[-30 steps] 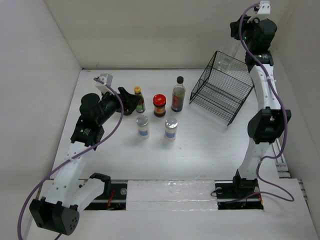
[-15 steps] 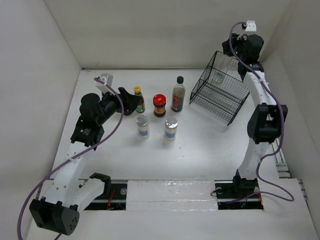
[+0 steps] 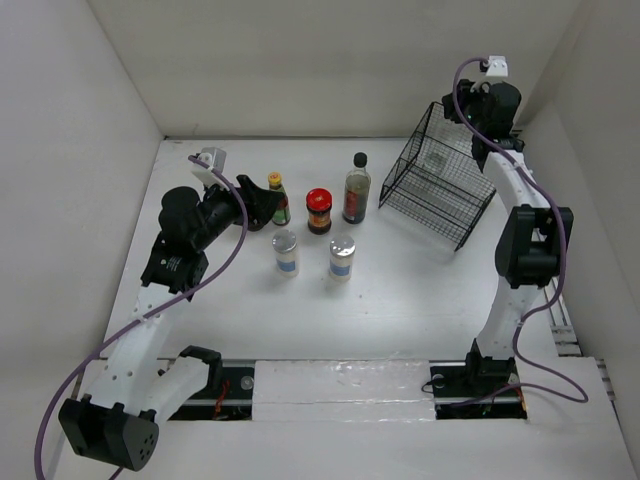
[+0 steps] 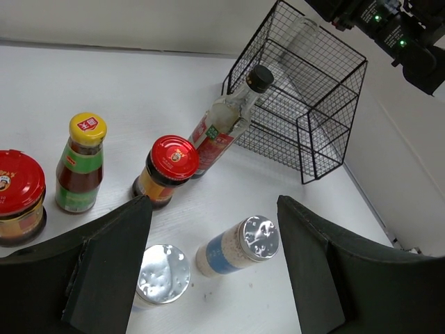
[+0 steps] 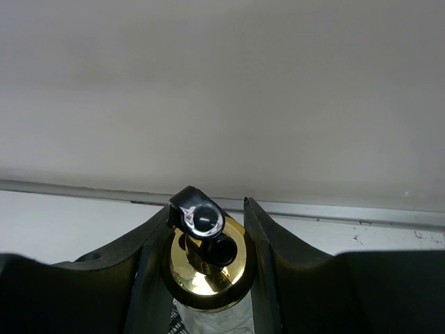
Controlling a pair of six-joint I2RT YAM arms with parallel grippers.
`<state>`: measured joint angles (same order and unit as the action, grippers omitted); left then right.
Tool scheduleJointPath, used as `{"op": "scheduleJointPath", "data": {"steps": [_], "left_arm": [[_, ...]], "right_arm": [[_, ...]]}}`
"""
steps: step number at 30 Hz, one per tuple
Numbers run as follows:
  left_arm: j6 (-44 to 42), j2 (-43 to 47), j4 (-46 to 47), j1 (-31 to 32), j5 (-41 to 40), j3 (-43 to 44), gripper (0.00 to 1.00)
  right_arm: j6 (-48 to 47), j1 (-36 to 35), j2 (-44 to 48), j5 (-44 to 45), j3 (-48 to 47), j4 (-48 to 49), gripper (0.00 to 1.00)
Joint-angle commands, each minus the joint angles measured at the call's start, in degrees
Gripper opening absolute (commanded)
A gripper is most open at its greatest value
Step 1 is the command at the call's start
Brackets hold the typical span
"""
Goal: Organize the condiment bottles
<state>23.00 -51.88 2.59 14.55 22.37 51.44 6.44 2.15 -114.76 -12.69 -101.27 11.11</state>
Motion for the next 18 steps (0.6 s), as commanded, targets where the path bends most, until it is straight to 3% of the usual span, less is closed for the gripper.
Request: {"op": "scheduleJointPath", "data": {"steps": [1,2,3,7,13,18], "left_arm": [[-0.7,1.3,3.1,0.0,1.4,0.2,0.68],[-0.7,1.3,3.1,0.0,1.4,0.2,0.68],[-0.7,1.3,3.1,0.0,1.4,0.2,0.68],[-0.7,1.3,3.1,0.0,1.4,0.2,0.68],[-0.7,1.3,3.1,0.0,1.4,0.2,0.68],[-0.7,1.3,3.1,0.0,1.4,0.2,0.68]], "right_arm": [[1.3,-0.5,4.5,-0.1,0.6,6.6,0.32],[1.3,-0.5,4.5,-0.1,0.6,6.6,0.38],[1.3,-0.5,5.0,-0.1,0.6,6.6,0.51],[1.3,-0.5,6.9,2.0,0.0,5.0,0.76],[1.3,-0.5,9.7,3.8,-2.7,1.9,0.92],[1.8,-0.5,14.3,4.3,-1.8,0.4,0.93]]}}
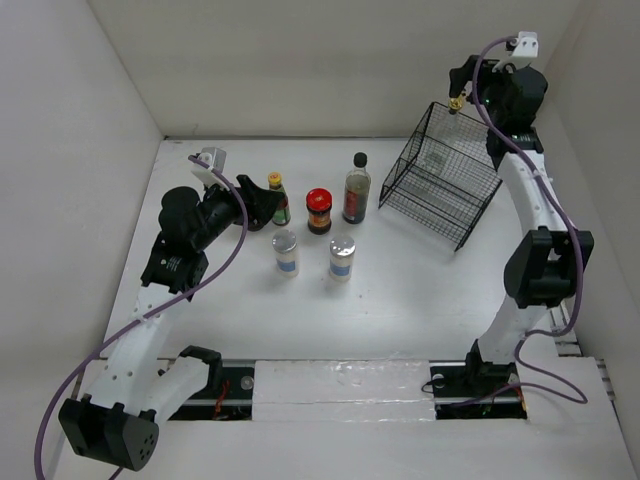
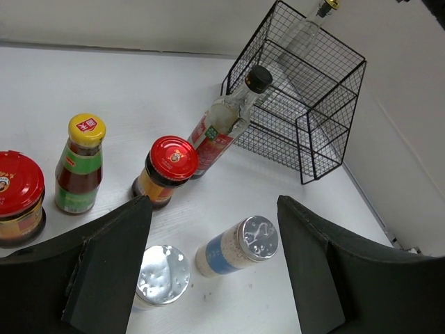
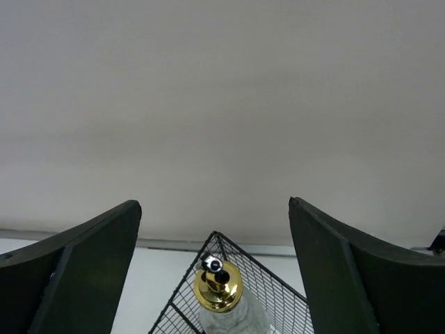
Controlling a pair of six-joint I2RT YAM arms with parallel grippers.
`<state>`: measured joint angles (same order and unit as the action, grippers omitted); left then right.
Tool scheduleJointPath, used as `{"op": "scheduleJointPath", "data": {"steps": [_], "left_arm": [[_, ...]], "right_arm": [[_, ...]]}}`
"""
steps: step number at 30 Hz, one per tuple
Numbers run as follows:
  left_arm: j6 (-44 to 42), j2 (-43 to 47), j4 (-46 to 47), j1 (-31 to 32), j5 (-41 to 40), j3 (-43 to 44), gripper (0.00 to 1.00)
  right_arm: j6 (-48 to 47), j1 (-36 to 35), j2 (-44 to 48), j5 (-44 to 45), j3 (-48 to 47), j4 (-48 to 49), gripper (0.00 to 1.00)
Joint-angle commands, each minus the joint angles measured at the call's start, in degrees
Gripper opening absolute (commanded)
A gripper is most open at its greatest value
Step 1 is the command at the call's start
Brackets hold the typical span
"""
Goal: Organize the condiment bottles
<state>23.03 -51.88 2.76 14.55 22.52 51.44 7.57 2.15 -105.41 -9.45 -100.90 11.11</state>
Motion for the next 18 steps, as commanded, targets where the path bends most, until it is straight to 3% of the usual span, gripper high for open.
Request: {"op": "scheduleJointPath", "data": {"steps": [1,3,4,5,7,9,12,15,16,18], "left_arm": [[-0.7,1.3,2.9,0.0,1.7,-0.3,0.68],[-0.2,1.3,2.9,0.0,1.7,-0.3,0.68],[-0.2,1.3,2.9,0.0,1.7,-0.3,0.68],[-0.2,1.3,2.9,0.0,1.7,-0.3,0.68],[-0.2,1.3,3.5,0.0,1.7,-0.3,0.68],[-0.2,1.3,3.5,0.0,1.1,-0.3,0.68],[-0.2,1.3,4.0,0.0,1.1,-0.8,0.67],[-0.2,1.3,4.0,0.0,1.6,-0.8,0.67],[-0.2,1.3,4.0,0.0,1.6,-0.8,0.67],[-0.2,1.3,4.0,0.0,2.2,-0.8,0.67]], "right_arm": [[0.7,-1.2,6.1,1.1,-1.3,0.4,0.93],[1.5,-2.4,10.4,-0.5,2.6,0.4,0.72],[2.2,-2.4,11.7,-2.7,4.3,0.4,0.53],[2.2,-3.3,12.8,-5.3,7.5,0.4,0.13],[2.2,-4.8,15.4,-14.3,11.0,0.4,0.04],[-0.4,-8.2,17.5,-19.9,16.6,0.4,0.04],[-2.0,-13.8,19.4,-24.5,22.9,0.9,0.14],[-5.2,-17.6,21.3,-24.8,26.4,0.4,0.39],[-6.0,-17.6,21.3,-23.9,27.0,-0.4,0.52],[-6.0,-18.1,21.3,-23.1,27.8,-0.9,0.64]]}}
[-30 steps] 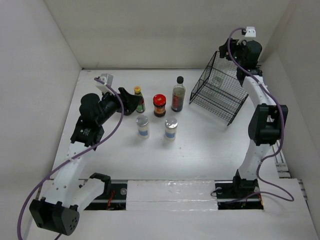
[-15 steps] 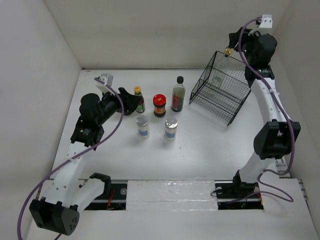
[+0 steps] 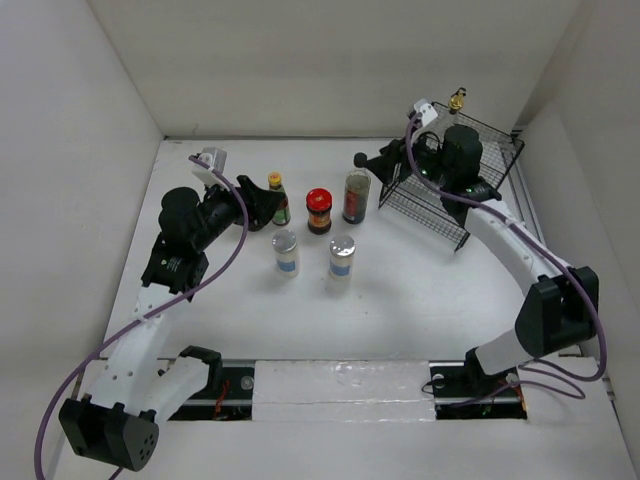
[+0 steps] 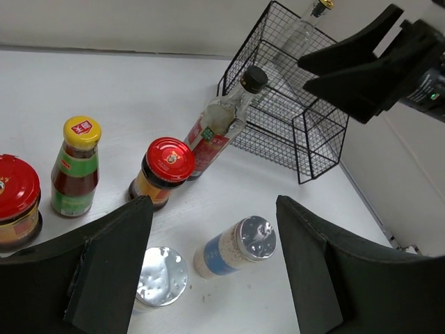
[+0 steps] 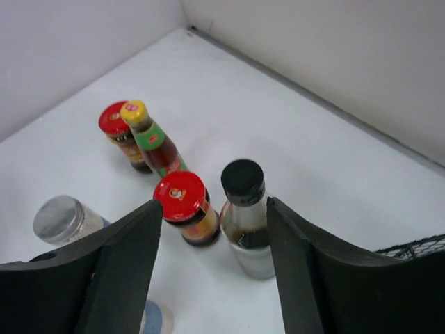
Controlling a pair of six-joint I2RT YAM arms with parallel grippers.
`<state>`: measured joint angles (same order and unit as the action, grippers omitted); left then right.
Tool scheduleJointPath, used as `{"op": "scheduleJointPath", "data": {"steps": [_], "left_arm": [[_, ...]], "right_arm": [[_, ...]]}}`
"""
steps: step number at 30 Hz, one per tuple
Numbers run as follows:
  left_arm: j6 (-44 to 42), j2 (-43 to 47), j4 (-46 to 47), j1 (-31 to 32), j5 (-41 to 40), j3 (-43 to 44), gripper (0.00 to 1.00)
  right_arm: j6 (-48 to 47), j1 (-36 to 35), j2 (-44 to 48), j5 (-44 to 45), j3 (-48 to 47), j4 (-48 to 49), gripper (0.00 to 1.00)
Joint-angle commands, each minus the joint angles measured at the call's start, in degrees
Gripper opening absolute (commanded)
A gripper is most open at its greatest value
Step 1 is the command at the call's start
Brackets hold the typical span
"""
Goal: Organize the condiment bottles
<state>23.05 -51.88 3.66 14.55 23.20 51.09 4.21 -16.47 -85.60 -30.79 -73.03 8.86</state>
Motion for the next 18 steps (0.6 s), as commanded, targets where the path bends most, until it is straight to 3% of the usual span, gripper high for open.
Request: {"op": "scheduleJointPath", "data": {"steps": [1,2,5,9,18], "left_arm": [[-0.2,1.3,3.1,0.0,1.5,-0.5,0.67],[-0.2,0.6,3.1,0.0,1.5,-0.5,0.67],[-0.2,0.6,3.6,0.0,2.0,-0.5,0.67],[-0.2,0.6,3.6,0.0,2.0,-0.5,0.67],[-0.2,0.6,3.6,0.0,2.0,-0.5,0.67]], "right_arm": [[-2.6,0.5,0.8,-1.7,0.4,0.3,0.68],[-3.1,0.5,-0.4,-2.5,0.4,-0.4,0.76],[-3.7,0.5,-4.2,-3.1,-1.0,-1.0,0.82],[-3.7,-0.8,-10.5,-4.0,-5.8,-2.9,0.82],[-6.7,-4.9,-15.5,0.1,-11.1,-2.9,0.79]]}}
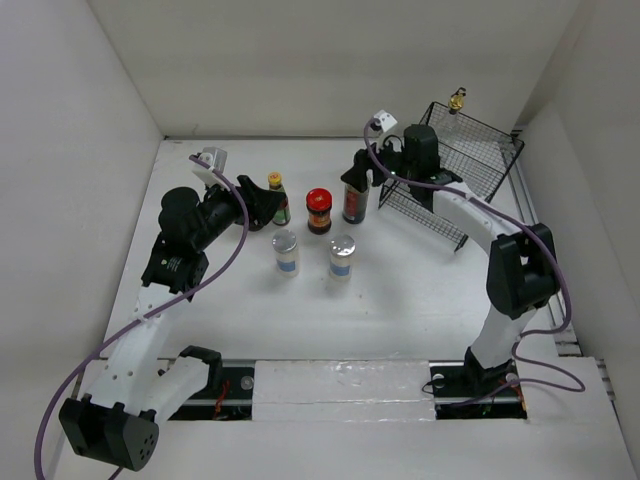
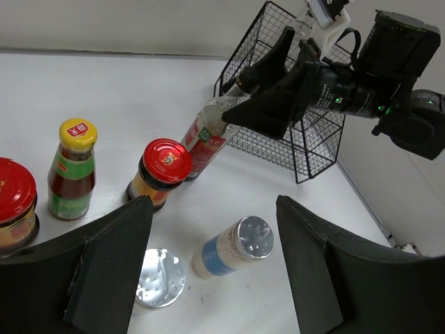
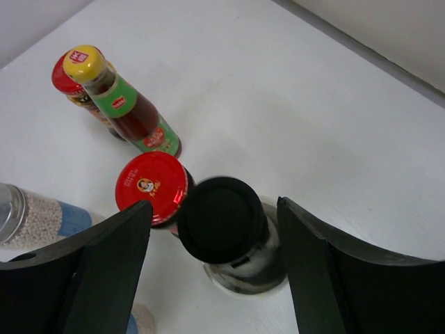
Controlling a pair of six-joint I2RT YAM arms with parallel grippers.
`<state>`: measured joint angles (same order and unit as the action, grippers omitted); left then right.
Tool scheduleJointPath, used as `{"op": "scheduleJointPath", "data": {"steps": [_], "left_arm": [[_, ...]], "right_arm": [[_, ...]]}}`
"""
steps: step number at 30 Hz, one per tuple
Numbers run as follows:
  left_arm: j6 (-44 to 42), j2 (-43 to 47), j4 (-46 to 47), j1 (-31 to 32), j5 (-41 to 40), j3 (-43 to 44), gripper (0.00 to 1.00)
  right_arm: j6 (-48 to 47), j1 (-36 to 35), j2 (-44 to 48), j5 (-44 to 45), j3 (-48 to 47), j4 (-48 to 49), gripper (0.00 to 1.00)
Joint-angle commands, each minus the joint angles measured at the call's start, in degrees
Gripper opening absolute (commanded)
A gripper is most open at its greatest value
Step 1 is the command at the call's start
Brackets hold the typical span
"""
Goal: Organize the condiment bottles
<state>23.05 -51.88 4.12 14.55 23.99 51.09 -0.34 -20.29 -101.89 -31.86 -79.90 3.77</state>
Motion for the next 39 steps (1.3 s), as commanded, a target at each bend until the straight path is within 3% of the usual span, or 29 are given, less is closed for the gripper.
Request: {"op": "scheduleJointPath", "data": {"steps": [1,10,19,25,27,33,39], "left_arm": [[-0.2,0.6,3.2,0.0,1.2,-0.5,0.67],[-0.2,0.6,3.2,0.0,1.2,-0.5,0.67],[-0.2,0.6,3.2,0.0,1.8,-0.5,0.67],[0.3,0.6,3.2,0.0,1.8,-0.5,0.67],[0.3,0.6,3.2,0.0,1.8,-0.5,0.67],[0.3,0.6,3.2,0.0,1.8,-0.5,0.67],[0.3,0.6,3.2,0.0,1.8,-0.5,0.67]], "right_arm": [[-2.1,-1.1,0.1,2.0,-4.2,2.2,0.76],[-1.1,-2.9,-0.4,10.9,-0.3,10.1,0.58],[0.2,-2.9,-0.4,12.0,3.4,13.5,0.59],[2.4,-2.9,1.2,11.4,5.5,18.5,0.2],[4.0,-2.9,3.1,10.9,5.5,19.9,0.16],[8.7,-4.0,11.7,9.5,0.7,21.1,0.14],[9.2,-2.6,18.3,18.8,-8.2,12.3,0.15]]}}
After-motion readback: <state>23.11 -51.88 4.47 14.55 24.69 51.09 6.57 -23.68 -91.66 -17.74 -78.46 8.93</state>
